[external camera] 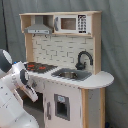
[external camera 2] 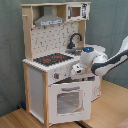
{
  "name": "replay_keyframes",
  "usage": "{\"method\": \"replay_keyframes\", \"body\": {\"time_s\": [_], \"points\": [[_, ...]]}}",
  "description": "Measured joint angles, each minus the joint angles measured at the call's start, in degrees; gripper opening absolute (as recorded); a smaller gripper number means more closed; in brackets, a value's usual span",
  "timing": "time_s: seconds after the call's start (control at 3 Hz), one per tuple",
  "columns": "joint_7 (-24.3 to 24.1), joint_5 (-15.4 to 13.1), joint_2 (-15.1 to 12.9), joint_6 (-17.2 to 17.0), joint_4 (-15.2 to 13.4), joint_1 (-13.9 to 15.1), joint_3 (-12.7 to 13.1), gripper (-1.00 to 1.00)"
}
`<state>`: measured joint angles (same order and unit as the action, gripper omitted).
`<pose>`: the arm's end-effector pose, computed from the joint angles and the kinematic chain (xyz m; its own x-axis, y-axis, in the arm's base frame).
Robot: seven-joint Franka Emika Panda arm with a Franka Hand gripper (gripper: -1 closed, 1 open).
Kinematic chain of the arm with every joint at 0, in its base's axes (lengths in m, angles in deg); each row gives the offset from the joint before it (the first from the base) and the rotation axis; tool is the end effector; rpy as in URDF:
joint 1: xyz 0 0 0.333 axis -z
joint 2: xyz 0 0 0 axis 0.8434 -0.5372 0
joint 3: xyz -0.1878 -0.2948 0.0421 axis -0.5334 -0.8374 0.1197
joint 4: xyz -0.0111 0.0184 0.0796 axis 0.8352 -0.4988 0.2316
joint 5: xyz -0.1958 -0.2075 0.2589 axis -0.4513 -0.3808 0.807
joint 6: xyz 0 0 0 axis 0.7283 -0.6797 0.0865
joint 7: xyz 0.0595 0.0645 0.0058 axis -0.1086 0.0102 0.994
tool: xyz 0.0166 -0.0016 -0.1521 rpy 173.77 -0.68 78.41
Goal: Play with the kitchen
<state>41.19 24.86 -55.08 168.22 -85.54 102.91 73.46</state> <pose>0.3695 0.3387 0.3392 -0.2535 0.9195 -0.3005 0.9250 0.3213 0.2027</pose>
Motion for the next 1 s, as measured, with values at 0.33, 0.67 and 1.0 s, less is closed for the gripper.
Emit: {"method": "replay_keyframes", "body": {"time_s": [0.33, 0.67, 1.0], "points": [[-0.71, 0.32, -0.26, 1.84, -0.01, 3.25, 4.31, -1.00], [-2.17, 1.90, -0.26, 3.22, -0.01, 6.45, 8.60, -1.00], [-7.40, 2.83, -0.25, 4.29, -0.01, 7.48, 10.78, -1.00]]}}
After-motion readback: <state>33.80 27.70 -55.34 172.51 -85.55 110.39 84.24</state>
